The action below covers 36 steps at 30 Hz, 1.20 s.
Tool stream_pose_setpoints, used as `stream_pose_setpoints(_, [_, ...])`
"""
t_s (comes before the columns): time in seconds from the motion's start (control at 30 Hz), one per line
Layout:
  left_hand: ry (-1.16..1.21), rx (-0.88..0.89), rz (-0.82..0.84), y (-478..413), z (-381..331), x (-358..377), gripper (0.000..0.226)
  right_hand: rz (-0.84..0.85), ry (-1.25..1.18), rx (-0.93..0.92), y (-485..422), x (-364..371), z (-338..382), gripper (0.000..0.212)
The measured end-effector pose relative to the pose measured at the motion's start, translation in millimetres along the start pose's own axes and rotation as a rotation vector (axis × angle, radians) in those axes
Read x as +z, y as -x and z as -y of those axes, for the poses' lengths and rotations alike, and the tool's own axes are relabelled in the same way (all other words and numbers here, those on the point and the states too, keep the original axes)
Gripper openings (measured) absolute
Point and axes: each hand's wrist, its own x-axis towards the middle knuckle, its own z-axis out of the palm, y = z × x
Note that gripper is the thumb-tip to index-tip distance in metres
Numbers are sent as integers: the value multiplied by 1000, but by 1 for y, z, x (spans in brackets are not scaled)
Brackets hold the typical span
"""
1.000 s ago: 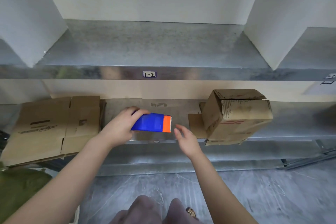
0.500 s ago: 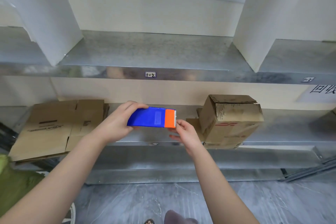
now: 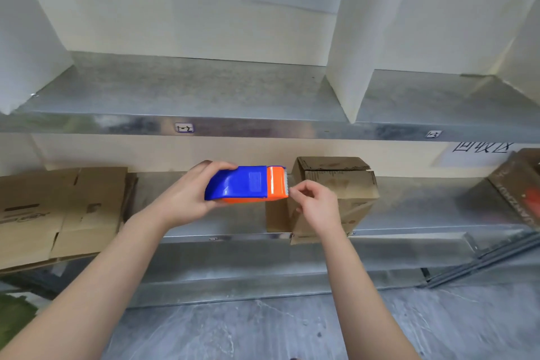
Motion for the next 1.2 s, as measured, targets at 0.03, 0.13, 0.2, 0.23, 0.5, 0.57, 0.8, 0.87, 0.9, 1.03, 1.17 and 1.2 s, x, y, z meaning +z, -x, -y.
stream_pose_setpoints(0.03, [6, 9, 3, -7, -6, 5, 67, -18, 8, -9, -3, -11, -1, 15])
stream_pose_setpoints(0.13, [3, 30, 6, -26, -21, 15, 66, -110, 34, 31, -15, -54, -9, 16])
stream_pose_setpoints(0.2, [-16, 27, -37, -35, -21, 15, 66, -197, 14, 102, -29, -94, -24, 15])
stream_pose_setpoints(0.23, [-37, 17, -52, -38, -19, 13, 67, -219, 14, 132, -35, -114, -31, 14])
stream_pose_setpoints(0.5, [-130, -85, -12, -72, -31, 32, 78, -130, -156, 262, -84, -170, -73, 15])
stream_pose_setpoints(0.57, [-141, -115, -13, -75, -30, 36, 87, -54, -220, 296, -93, -168, -78, 14])
stream_pose_setpoints(0.8, [-144, -210, 8, -74, -25, 41, 75, 114, -429, 379, -104, -155, -76, 15])
stream_pose_setpoints(0.87, [-151, -216, 22, -74, -22, 38, 75, 142, -449, 387, -102, -151, -74, 14])
stream_pose_setpoints(0.9, [-151, -219, 32, -73, -20, 34, 75, 154, -458, 386, -101, -149, -73, 13])
stream_pose_setpoints(1.03, [-166, -217, 45, -66, -13, 16, 74, 182, -496, 390, -96, -134, -65, 10])
stream_pose_setpoints(1.17, [-177, -230, 71, -58, -5, -5, 70, 218, -562, 398, -88, -109, -56, 6])
stream_pose_setpoints(1.2, [-170, -241, 74, -56, -2, -10, 72, 227, -576, 397, -86, -103, -53, 7])
